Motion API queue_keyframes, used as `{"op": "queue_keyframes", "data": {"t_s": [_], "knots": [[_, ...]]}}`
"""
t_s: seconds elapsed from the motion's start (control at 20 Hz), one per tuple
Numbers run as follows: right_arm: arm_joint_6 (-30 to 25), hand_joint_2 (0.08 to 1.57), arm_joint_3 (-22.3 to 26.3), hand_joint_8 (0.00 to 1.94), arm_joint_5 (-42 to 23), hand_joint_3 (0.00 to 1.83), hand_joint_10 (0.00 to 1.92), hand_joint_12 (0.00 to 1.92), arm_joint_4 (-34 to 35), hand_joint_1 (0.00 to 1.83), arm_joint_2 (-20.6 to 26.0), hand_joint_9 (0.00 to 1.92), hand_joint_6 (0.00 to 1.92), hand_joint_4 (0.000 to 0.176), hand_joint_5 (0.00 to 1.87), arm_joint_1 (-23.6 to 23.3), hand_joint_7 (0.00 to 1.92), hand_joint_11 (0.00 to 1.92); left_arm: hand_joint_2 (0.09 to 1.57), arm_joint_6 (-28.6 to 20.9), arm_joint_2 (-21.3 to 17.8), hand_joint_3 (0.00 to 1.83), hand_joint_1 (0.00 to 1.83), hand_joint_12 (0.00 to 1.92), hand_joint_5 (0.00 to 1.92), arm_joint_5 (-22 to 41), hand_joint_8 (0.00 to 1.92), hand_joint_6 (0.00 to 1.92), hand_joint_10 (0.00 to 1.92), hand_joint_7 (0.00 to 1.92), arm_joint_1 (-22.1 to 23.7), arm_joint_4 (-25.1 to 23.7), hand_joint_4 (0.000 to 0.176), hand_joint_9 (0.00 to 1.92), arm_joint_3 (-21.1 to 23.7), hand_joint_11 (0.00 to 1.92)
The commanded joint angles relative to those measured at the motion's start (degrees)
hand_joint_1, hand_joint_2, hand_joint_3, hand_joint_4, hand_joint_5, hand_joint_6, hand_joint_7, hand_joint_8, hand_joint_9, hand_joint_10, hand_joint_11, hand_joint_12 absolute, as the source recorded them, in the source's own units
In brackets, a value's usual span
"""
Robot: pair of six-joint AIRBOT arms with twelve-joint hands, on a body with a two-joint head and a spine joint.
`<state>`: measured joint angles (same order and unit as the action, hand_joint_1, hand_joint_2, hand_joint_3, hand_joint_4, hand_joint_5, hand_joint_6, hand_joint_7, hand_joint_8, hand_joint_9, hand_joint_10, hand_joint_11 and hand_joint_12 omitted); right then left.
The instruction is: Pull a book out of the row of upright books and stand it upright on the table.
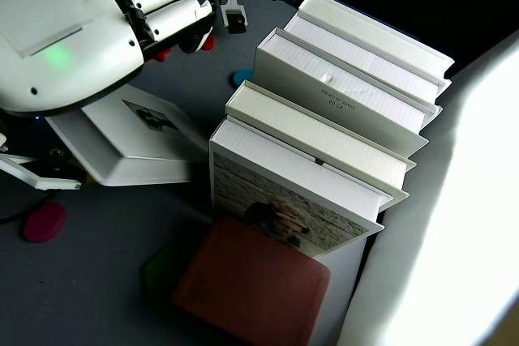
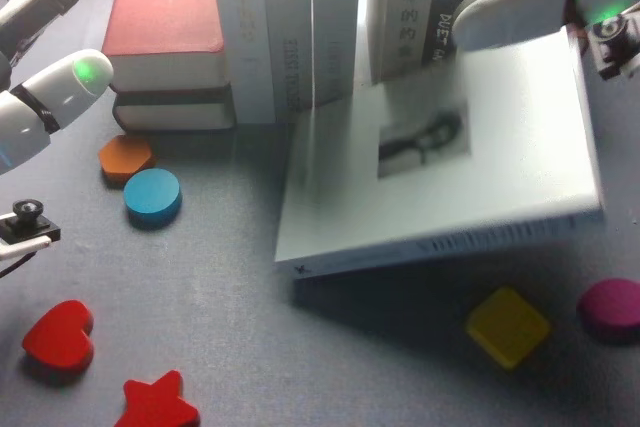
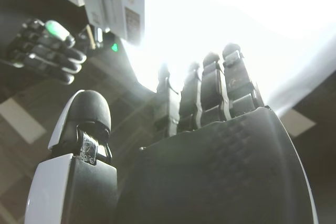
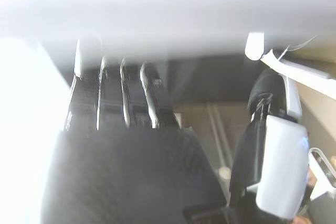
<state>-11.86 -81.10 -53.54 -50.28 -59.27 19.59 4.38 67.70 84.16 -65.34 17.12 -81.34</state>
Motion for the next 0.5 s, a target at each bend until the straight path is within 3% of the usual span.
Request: {"op": "queue_keyframes", "data": {"t_s": [0.0,0.05,0.2,0.25,0.4,0.45], "knots": [[0.54,0.91,0.7,0.0,-4.93,0.0,0.0,0.16,5.96,0.23,1.42,0.0,0.0,0.001,0.0,-0.33,0.0,0.0,1.37,-0.62,-0.39,0.0,0.3,0.0,0.22,7.43,0.0,0.01,0.0,0.07,0.56,0.97,0.049,0.0,0.15,0.0],[1.3,0.93,1.28,0.0,-4.95,0.0,0.0,0.03,6.61,0.17,2.33,0.0,0.0,0.004,0.0,-0.26,0.0,0.0,1.37,-0.62,-0.43,0.0,0.31,0.01,0.23,7.56,0.0,0.01,0.0,0.07,0.56,0.97,0.043,0.0,0.24,0.01],[6.22,0.96,4.74,0.0,-4.98,0.0,0.0,0.0,11.41,0.11,7.56,0.0,0.0,0.006,0.0,1.67,0.0,0.0,1.37,-0.18,-1.33,0.0,0.3,0.01,0.22,8.72,0.0,0.0,0.0,0.07,0.31,1.0,0.037,0.0,1.26,0.01],[7.97,0.93,5.63,0.0,-5.3,0.0,0.0,0.0,13.7,0.11,8.78,0.0,0.0,0.019,0.0,3.06,0.0,0.0,1.36,0.08,-1.69,0.0,0.29,0.01,0.22,9.29,0.0,0.0,0.0,0.07,0.11,1.14,0.049,0.0,1.67,0.0],[12.16,0.99,7.36,0.0,-7.98,0.0,0.0,0.0,21.95,0.14,11.37,0.0,0.0,0.01,0.0,9.52,0.0,0.0,1.35,0.48,-2.34,0.0,0.29,0.03,0.17,11.03,0.0,0.0,0.0,0.05,-0.08,1.4,0.068,0.0,2.5,0.04],[13.91,1.01,7.92,0.0,-9.66,0.0,0.0,0.0,25.83,0.14,12.04,0.0,0.0,0.0,0.0,12.58,0.0,0.0,1.34,0.91,-2.68,0.01,0.3,0.28,0.17,11.68,0.01,0.0,0.0,0.06,-0.12,1.52,0.053,0.0,2.94,0.01]]}}
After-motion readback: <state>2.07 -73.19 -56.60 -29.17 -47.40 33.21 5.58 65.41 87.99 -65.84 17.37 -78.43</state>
